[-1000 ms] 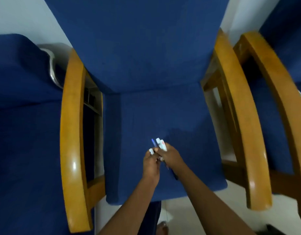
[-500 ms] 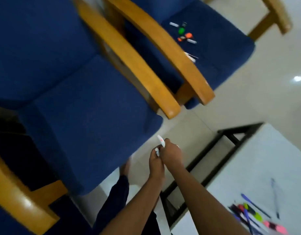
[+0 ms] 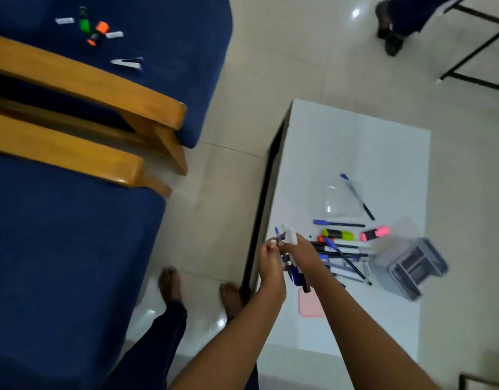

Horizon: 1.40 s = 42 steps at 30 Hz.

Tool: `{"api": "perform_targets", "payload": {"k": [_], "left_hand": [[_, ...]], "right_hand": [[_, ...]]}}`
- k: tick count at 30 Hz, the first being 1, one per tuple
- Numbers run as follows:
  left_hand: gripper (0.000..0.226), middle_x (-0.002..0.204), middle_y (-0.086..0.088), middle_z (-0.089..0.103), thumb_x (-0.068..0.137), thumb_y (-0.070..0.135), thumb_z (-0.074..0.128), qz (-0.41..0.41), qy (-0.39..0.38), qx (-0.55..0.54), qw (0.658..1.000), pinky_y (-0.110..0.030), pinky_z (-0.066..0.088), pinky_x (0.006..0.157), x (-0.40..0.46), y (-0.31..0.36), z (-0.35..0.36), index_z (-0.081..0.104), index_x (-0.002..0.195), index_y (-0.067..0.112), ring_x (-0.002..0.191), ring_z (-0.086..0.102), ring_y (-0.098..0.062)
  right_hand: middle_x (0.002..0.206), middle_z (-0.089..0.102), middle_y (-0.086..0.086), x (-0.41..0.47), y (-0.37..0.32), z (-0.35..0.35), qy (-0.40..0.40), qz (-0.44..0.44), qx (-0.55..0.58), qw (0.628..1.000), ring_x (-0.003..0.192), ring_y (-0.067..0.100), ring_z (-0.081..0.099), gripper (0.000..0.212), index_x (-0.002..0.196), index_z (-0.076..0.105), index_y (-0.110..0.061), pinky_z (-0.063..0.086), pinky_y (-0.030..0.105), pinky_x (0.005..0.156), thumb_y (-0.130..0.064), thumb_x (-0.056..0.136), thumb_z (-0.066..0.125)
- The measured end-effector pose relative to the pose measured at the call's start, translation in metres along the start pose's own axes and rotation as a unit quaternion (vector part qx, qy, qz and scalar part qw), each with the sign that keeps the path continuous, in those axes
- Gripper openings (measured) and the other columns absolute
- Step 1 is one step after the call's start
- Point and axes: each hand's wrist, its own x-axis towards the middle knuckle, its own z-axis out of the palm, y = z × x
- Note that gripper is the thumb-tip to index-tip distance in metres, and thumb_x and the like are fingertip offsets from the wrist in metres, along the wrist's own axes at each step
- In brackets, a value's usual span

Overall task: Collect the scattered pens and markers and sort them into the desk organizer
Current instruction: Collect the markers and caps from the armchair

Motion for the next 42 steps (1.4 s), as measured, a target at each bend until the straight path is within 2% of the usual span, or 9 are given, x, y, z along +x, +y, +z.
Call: {"api": "perform_targets", "payload": {"k": [6,11,15,19,21,24,28,33,42], "left_hand": [[0.016,0.1,-0.008,0.06,0.099,0.013,0.041,-0.053,0.02,-0.003,0.998,-0.031,0.048,0.066,-0.005,-0.035,0.033,0.051,0.112,0.015,0.084,0.058,-0.02],[0.012,0.098,-0.007,0.059,0.095,0.005,0.044,-0.024,-0.039,0.157,0.987,-0.019,0.045,0.05,-0.004,-0.054,0.041,0.047,0.099,0.015,0.076,0.056,-0.017],[0.016,0.097,0.001,0.064,0.092,0.007,0.056,0.088,-0.067,0.319,0.941,-0.016,0.047,0.068,0.008,-0.059,0.041,0.047,0.098,0.02,0.091,0.062,-0.019],[0.017,0.095,0.002,0.063,0.091,0.009,0.058,0.165,-0.067,0.387,0.905,-0.024,0.049,0.075,0.017,-0.058,0.046,0.049,0.1,0.021,0.087,0.061,-0.016],[0.014,0.095,0.001,0.063,0.091,0.008,0.055,0.179,-0.065,0.413,0.89,-0.028,0.051,0.077,0.021,-0.061,0.046,0.052,0.101,0.018,0.088,0.061,-0.017],[0.016,0.1,-0.004,0.065,0.092,0.006,0.053,0.187,-0.079,0.444,0.873,-0.027,0.051,0.077,0.025,-0.068,0.048,0.055,0.106,0.013,0.091,0.062,-0.019],[0.024,0.109,-0.002,0.065,0.09,0.004,0.055,0.186,-0.096,0.448,0.869,-0.025,0.051,0.083,0.023,-0.079,0.051,0.054,0.113,0.014,0.098,0.062,-0.018],[0.028,0.111,-0.001,0.061,0.088,-0.001,0.056,0.183,-0.1,0.423,0.882,-0.018,0.05,0.081,0.019,-0.091,0.052,0.052,0.111,0.015,0.096,0.059,-0.012],[0.027,0.111,-0.003,0.059,0.088,-0.003,0.053,0.19,-0.108,0.436,0.873,-0.023,0.053,0.082,0.023,-0.089,0.054,0.052,0.109,0.013,0.097,0.06,-0.015]], "right_hand": [[0.083,0.063,0.003,-0.014,0.044,-0.031,0.009,-0.012,0.049,0.999,0.071,0.011,0.06,0.015,0.107,0.059,-0.018,0.046,0.016,0.052,-0.014,0.096,0.05],[0.098,0.064,0.011,-0.004,0.075,-0.046,0.069,0.012,0.102,0.992,0.079,0.019,0.063,0.017,0.113,0.053,-0.019,0.053,0.035,0.068,-0.014,0.099,0.044],[0.11,0.062,0.011,0.004,0.088,-0.062,0.106,-0.027,-0.07,0.992,0.092,0.027,0.06,0.038,0.124,0.051,-0.019,0.047,0.033,0.07,-0.001,0.091,0.047],[0.101,0.065,0.01,0.014,0.097,-0.089,0.187,-0.148,-0.426,0.873,0.089,0.033,0.062,0.051,0.122,0.055,-0.012,0.044,0.036,0.068,0.007,0.074,0.055],[0.088,0.069,0.011,0.022,0.1,-0.099,0.186,-0.191,-0.524,0.809,0.077,0.034,0.064,0.052,0.11,0.063,-0.008,0.049,0.037,0.063,0.009,0.062,0.068],[0.075,0.068,0.009,0.03,0.103,-0.106,0.19,-0.209,-0.587,0.759,0.065,0.031,0.065,0.059,0.097,0.07,-0.009,0.051,0.036,0.053,0.009,0.041,0.08],[0.085,0.066,0.01,0.034,0.106,-0.101,0.188,-0.201,-0.572,0.773,0.074,0.031,0.063,0.054,0.101,0.067,-0.011,0.052,0.039,0.06,0.007,0.052,0.08],[0.084,0.062,0.013,0.033,0.105,-0.107,0.243,-0.242,-0.559,0.755,0.074,0.033,0.061,0.055,0.102,0.066,-0.008,0.051,0.041,0.06,0.011,0.052,0.078],[0.088,0.063,0.014,0.054,0.093,-0.123,0.274,-0.261,-0.548,0.746,0.084,0.036,0.061,0.049,0.098,0.065,-0.005,0.05,0.044,0.074,0.017,0.054,0.069]]}}
